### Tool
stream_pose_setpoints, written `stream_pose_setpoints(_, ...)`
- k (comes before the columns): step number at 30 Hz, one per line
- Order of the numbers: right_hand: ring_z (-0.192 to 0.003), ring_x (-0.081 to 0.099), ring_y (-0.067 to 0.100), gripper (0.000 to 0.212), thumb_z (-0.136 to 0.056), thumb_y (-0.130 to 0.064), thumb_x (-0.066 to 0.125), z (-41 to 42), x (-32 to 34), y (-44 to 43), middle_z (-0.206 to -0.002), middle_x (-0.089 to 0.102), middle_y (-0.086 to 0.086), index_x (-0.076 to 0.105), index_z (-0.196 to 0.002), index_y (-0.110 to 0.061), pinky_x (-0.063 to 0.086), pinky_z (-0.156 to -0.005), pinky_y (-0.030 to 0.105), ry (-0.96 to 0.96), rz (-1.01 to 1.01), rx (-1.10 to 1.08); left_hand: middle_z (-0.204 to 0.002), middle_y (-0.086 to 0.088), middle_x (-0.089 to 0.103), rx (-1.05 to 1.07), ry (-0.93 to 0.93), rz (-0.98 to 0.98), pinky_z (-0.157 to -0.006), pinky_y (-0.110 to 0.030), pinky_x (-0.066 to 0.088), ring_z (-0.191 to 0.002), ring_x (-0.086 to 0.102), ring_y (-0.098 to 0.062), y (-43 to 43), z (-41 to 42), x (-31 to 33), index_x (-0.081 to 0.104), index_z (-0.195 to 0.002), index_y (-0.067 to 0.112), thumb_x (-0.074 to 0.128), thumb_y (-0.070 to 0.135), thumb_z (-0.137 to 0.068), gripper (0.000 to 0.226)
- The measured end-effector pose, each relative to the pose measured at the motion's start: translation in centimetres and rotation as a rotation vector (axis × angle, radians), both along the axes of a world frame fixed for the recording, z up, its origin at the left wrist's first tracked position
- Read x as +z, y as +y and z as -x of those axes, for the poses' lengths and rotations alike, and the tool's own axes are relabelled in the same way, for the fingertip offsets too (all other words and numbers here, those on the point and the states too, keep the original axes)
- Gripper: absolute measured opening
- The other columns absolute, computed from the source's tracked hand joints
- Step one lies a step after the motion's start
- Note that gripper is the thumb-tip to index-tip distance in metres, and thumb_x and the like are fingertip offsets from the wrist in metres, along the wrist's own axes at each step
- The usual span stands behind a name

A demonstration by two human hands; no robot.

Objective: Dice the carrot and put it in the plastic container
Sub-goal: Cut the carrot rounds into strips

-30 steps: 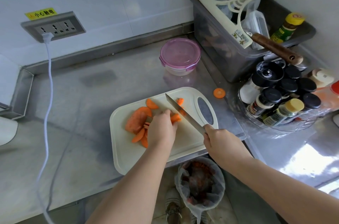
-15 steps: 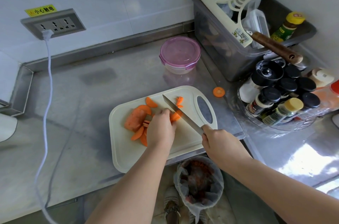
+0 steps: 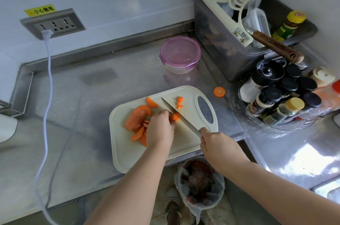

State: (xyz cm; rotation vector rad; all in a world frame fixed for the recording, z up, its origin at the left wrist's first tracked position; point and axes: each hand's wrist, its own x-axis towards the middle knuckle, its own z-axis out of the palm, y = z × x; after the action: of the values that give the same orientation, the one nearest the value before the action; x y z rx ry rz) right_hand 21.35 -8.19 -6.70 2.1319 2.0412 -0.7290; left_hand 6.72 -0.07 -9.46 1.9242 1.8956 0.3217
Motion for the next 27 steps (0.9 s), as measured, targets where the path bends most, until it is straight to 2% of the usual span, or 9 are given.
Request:
stream_pose_setpoints(2,-0.064,0.062,0.022,0.016,-0.098,-0.01,0.043,0.1,-0.2,-0.1,-0.076,0.059,0.001,0.04,-0.113,-0.016,0.053,-0.057,0.034,-0.024,0.009,0.016,-0.104,-0.009,0.067,-0.001,0.009,0.004,-0.076,-0.033,0.045,-0.097,0.061,-0.027,0.1,0.0,0.0,0.064,-0.099,0.009,0.059,0.02,-0.091,0.015)
stream_pose_setpoints(9,-0.064,0.058,0.024,0.023,-0.094,-0.005,0.046,0.6,-1.3,-0.1,-0.071,0.052,0.0,0.037,-0.112,-0.016,0.035,-0.046,0.029,-0.023,0.056,0.004,-0.098,-0.01,0.067,-0.01,0.035,0.008,-0.069,-0.03,0.039,-0.092,0.062,-0.027,0.3,0.0,0.0,0.064,-0.094,0.008,0.057,0.017,-0.091,0.012)
stream_pose_setpoints(11,-0.066,0.059,0.023,0.026,-0.094,-0.006,0.047,0.8,-1.6,0.0,-0.075,0.056,0.001,0.037,-0.116,-0.016,0.043,-0.048,0.031,-0.023,0.071,-0.01,-0.099,-0.011,0.067,-0.006,0.042,0.008,-0.069,-0.03,0.038,-0.093,0.061,-0.028,0.3,-0.1,0.0,0.064,-0.095,0.007,0.055,0.016,-0.092,0.013)
stream_pose_setpoints(14,-0.075,0.065,0.024,0.03,-0.093,-0.007,0.048,0.9,-1.8,0.2,-0.085,0.062,0.004,0.038,-0.119,-0.017,0.057,-0.063,0.037,-0.019,0.091,-0.034,-0.099,-0.011,0.067,0.001,0.04,0.002,-0.067,-0.029,0.036,-0.093,0.061,-0.027,0.2,-0.1,0.0,0.065,-0.095,0.007,0.054,0.016,-0.092,0.014)
stream_pose_setpoints(17,-0.073,0.064,0.022,0.031,-0.095,-0.009,0.049,0.8,-1.9,0.5,-0.088,0.062,0.003,0.038,-0.123,-0.016,0.057,-0.064,0.035,-0.021,0.112,-0.023,-0.097,-0.01,0.067,0.011,0.02,0.001,-0.066,-0.029,0.037,-0.091,0.061,-0.026,0.2,-0.1,-0.2,0.066,-0.094,0.009,0.055,0.016,-0.092,0.013)
stream_pose_setpoints(20,-0.076,0.064,0.023,0.02,-0.099,-0.012,0.043,0.4,-1.8,0.9,-0.088,0.061,0.004,0.043,-0.119,-0.015,0.057,-0.067,0.036,0.031,0.094,-0.055,-0.099,-0.008,0.067,0.011,-0.008,-0.005,-0.072,-0.03,0.041,-0.093,0.061,-0.024,0.2,-0.1,-0.2,0.069,-0.095,0.011,0.057,0.019,-0.092,0.015)
stream_pose_setpoints(23,-0.076,0.056,0.026,0.017,-0.102,-0.021,0.032,-0.2,-1.0,1.6,-0.083,0.052,0.004,0.044,-0.109,-0.014,0.048,-0.068,0.036,0.054,0.047,-0.075,-0.1,-0.005,0.068,0.033,-0.042,-0.003,-0.074,-0.029,0.045,-0.093,0.063,-0.022,0.3,0.0,-0.2,0.07,-0.099,0.013,0.06,0.023,-0.092,0.016)
stream_pose_setpoints(27,-0.053,0.041,0.019,0.009,-0.098,-0.01,0.038,-0.7,-0.7,1.7,-0.066,0.042,-0.001,0.042,-0.106,-0.013,0.027,-0.044,0.026,-0.006,0.009,-0.024,-0.096,-0.006,0.072,0.063,-0.11,0.054,-0.08,-0.032,0.051,-0.092,0.066,-0.022,0.5,0.3,-0.3,0.071,-0.1,0.012,0.066,0.023,-0.088,0.017)
